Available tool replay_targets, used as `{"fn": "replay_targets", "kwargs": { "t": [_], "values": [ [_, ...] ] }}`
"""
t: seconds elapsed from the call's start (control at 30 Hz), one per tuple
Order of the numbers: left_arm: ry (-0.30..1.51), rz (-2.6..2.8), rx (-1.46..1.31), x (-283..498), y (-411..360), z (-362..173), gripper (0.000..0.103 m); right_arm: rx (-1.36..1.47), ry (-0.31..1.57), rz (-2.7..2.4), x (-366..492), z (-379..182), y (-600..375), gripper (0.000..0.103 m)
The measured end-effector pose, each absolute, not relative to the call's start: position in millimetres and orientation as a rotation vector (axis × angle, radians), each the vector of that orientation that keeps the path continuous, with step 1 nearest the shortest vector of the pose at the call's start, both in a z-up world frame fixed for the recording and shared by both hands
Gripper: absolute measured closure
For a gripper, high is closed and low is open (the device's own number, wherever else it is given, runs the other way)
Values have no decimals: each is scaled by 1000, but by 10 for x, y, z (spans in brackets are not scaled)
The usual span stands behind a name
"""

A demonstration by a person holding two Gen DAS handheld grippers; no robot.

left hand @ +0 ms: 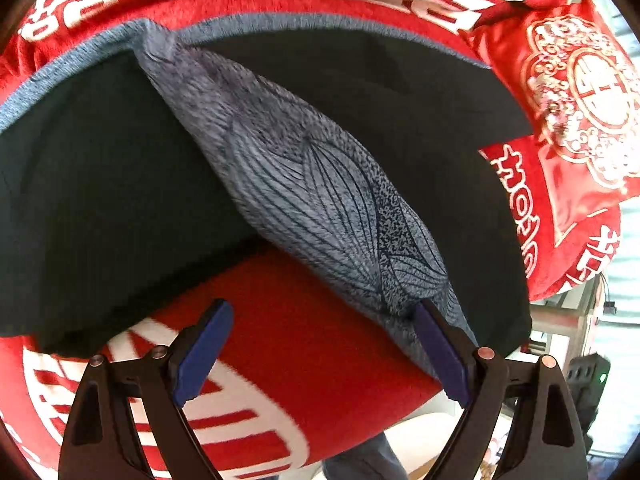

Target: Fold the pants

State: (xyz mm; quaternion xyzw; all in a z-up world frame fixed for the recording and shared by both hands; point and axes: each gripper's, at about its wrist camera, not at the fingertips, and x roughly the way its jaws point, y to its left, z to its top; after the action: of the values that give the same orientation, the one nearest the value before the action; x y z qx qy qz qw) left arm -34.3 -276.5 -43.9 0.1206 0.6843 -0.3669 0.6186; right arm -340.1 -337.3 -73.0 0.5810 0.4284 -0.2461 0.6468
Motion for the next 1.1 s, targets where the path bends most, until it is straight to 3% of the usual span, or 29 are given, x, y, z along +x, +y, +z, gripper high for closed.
{"fn": "replay_targets", "kwargs": {
  "t": [0.13, 0.33, 0.37, 0.4, 0.43, 0.5, 0.57, 0.77, 1.03, 1.07, 1.1],
  "values": [
    [1544, -831, 301, -395, -2846, -417, 11, 1377, 1010, -490, -3474, -1064, -3395, 44],
    [1566, -827, 301, -470, -2963, -436, 11, 1524, 854, -364, -3597, -1271, -3520, 44],
    [1564, -824, 304, -484, -2980, -438, 11, 1560, 858, -340, -3578, -1324, -3530, 53],
    [1564, -825, 302, -499, -3025, -442, 17, 1577, 875, -336, -3566, -1347, -3534, 78],
    [1565, -826, 303, -505, -3044, -435, 25, 1579, 896, -333, -3565, -1336, -3537, 94],
    [1566, -839, 314, -508, -3094, -420, 57, 1609, 860, -297, -3642, -1222, -3543, 98],
    [1606, -849, 296, -470, -3148, -413, 73, 1595, 815, -252, -3609, -989, -3603, 98],
    [1571, -871, 242, -287, -3331, -70, 73, 1473, 736, -136, -3225, -220, -4193, 99],
    [1375, -870, 306, 177, -3908, 374, 72, 1445, 741, -150, -2522, 213, -5359, 98],
    [1344, -862, 327, 256, -3967, 429, 61, 1423, 762, -162, -2389, 260, -5498, 98],
    [1317, -852, 335, 331, -3986, 478, 36, 1389, 792, -176, -2256, 322, -5639, 97]
  ]
}}
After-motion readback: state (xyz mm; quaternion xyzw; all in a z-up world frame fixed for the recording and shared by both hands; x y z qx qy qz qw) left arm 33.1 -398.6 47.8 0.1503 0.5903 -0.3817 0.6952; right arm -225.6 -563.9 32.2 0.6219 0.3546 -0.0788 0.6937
